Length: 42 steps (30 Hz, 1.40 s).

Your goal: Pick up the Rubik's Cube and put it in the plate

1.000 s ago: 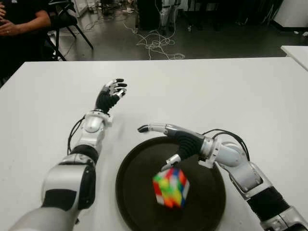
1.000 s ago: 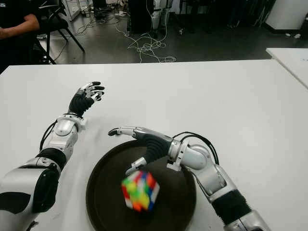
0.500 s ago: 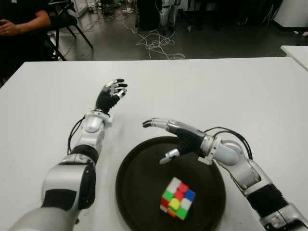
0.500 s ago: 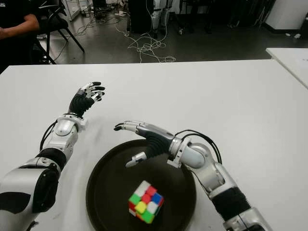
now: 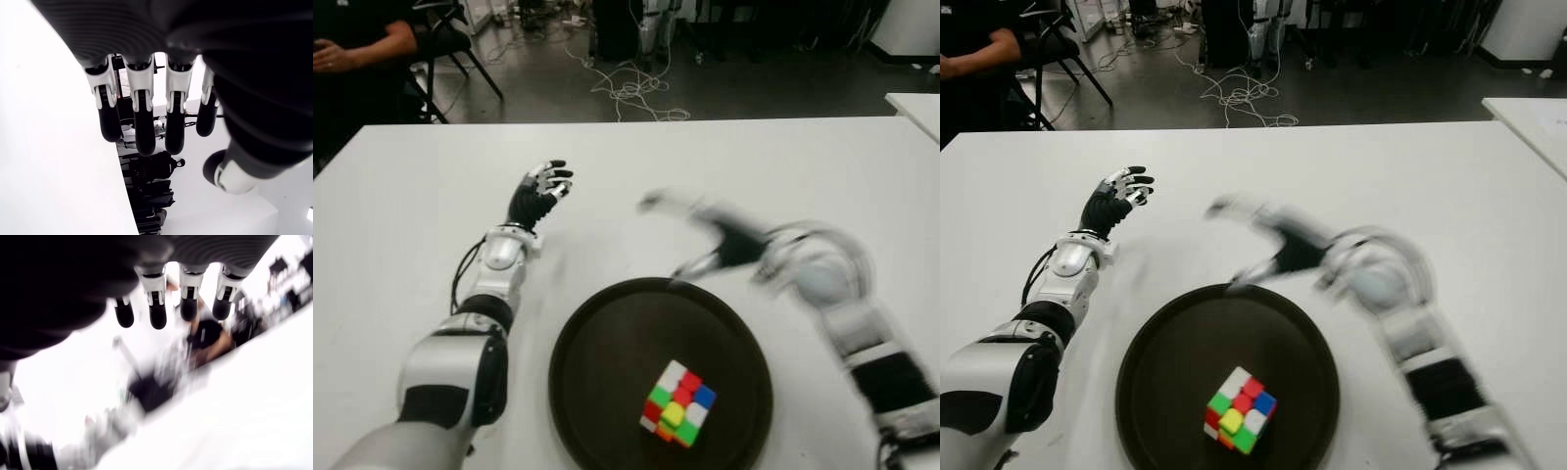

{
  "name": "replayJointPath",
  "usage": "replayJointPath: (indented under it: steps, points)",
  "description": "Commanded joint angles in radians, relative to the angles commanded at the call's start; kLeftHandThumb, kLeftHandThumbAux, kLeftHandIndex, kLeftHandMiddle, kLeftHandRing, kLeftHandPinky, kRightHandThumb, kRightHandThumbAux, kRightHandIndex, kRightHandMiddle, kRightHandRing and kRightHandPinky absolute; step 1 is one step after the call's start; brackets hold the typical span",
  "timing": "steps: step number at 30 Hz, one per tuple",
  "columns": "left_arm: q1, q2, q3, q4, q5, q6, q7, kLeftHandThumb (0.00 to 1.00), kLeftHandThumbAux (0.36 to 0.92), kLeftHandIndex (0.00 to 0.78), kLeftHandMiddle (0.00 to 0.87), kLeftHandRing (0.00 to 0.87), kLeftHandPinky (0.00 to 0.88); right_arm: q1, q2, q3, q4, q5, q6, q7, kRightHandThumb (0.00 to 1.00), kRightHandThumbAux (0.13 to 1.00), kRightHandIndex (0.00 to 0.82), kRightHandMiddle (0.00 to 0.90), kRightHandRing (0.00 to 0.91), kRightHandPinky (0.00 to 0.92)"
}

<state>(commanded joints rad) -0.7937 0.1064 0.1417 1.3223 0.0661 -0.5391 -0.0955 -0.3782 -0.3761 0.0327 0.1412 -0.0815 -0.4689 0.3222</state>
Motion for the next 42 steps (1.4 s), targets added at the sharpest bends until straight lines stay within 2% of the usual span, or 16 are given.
replayJointPath:
  steps: [2, 3, 4, 5, 6, 8, 11, 14, 18, 22, 26, 32, 38, 42]
  points:
    - [0.0, 0.0, 0.0, 0.0, 0.0, 0.002, 0.002, 0.08, 0.661, 0.235, 0.294, 0.26, 0.236, -0.028, 0.027, -0.071, 0.055, 0.018, -0.048, -0.093, 0.0, 0.523, 0.008, 0.047, 0.044, 0.068]
    - [-0.001, 0.0, 0.001, 0.0, -0.001, 0.003, 0.002, 0.08, 0.66, 0.235, 0.294, 0.26, 0.237, -0.035, 0.031, -0.082, 0.069, 0.02, -0.061, -0.11, 0.0, 0.539, 0.011, 0.06, 0.057, 0.084]
    - [-0.001, 0.001, 0.001, 0.0, -0.001, 0.003, 0.002, 0.079, 0.658, 0.235, 0.294, 0.26, 0.238, -0.031, 0.046, -0.117, 0.089, 0.036, -0.102, -0.151, 0.0, 0.562, 0.016, 0.078, 0.075, 0.106]
    - [-0.001, 0.002, 0.001, -0.001, -0.001, 0.003, 0.002, 0.084, 0.654, 0.234, 0.295, 0.262, 0.241, -0.012, 0.077, -0.15, 0.094, 0.038, -0.14, -0.212, 0.012, 0.613, 0.049, 0.129, 0.131, 0.177]
    - [0.0, 0.002, 0.001, -0.001, -0.002, 0.002, 0.001, 0.087, 0.653, 0.233, 0.296, 0.263, 0.243, 0.001, 0.1, -0.173, 0.099, 0.038, -0.169, -0.256, 0.03, 0.641, 0.071, 0.159, 0.161, 0.21]
    - [0.0, 0.003, 0.002, 0.0, -0.003, 0.003, 0.001, 0.094, 0.649, 0.232, 0.298, 0.267, 0.246, 0.006, 0.148, -0.202, 0.163, -0.002, -0.213, -0.367, 0.104, 0.721, 0.144, 0.245, 0.245, 0.295]
    - [-0.001, 0.004, 0.001, 0.0, -0.002, 0.006, 0.002, 0.095, 0.648, 0.231, 0.298, 0.269, 0.247, -0.043, 0.164, -0.222, 0.347, -0.055, -0.254, -0.488, 0.19, 0.776, 0.204, 0.306, 0.299, 0.344]
    - [-0.001, 0.006, -0.002, 0.001, 0.002, 0.008, 0.006, 0.084, 0.651, 0.229, 0.293, 0.262, 0.235, -0.091, 0.157, -0.229, 0.545, -0.094, -0.283, -0.59, 0.222, 0.793, 0.257, 0.353, 0.349, 0.388]
    - [-0.002, 0.005, -0.005, 0.001, 0.004, 0.012, 0.011, 0.081, 0.659, 0.232, 0.291, 0.262, 0.241, -0.112, 0.171, -0.204, 0.719, -0.144, -0.267, -0.711, 0.213, 0.801, 0.306, 0.393, 0.396, 0.424]
    - [-0.001, 0.005, -0.007, 0.001, 0.005, 0.014, 0.014, 0.082, 0.648, 0.236, 0.296, 0.264, 0.239, -0.133, 0.152, -0.195, 0.924, -0.143, -0.231, -0.76, 0.213, 0.821, 0.347, 0.43, 0.44, 0.453]
    - [0.001, 0.004, -0.003, 0.0, -0.003, 0.009, 0.003, 0.088, 0.648, 0.236, 0.298, 0.266, 0.245, -0.167, 0.154, -0.166, 0.959, -0.181, -0.219, -0.83, 0.204, 0.831, 0.369, 0.45, 0.463, 0.47]
    - [0.003, 0.004, 0.0, -0.001, -0.006, 0.001, -0.005, 0.074, 0.637, 0.236, 0.3, 0.265, 0.235, -0.216, 0.137, -0.138, 1.001, -0.209, -0.253, -0.884, 0.142, 0.816, 0.394, 0.496, 0.511, 0.499]
    - [0.004, 0.004, -0.002, -0.001, -0.003, 0.002, 0.0, 0.064, 0.634, 0.235, 0.297, 0.263, 0.236, -0.223, 0.131, -0.116, 1.035, -0.215, -0.267, -0.903, 0.116, 0.816, 0.412, 0.515, 0.524, 0.514]
    - [0.005, 0.005, 0.0, -0.001, -0.006, 0.004, -0.006, 0.076, 0.646, 0.234, 0.293, 0.262, 0.244, -0.215, 0.128, -0.105, 1.046, -0.211, -0.269, -0.882, 0.09, 0.814, 0.377, 0.444, 0.458, 0.445]
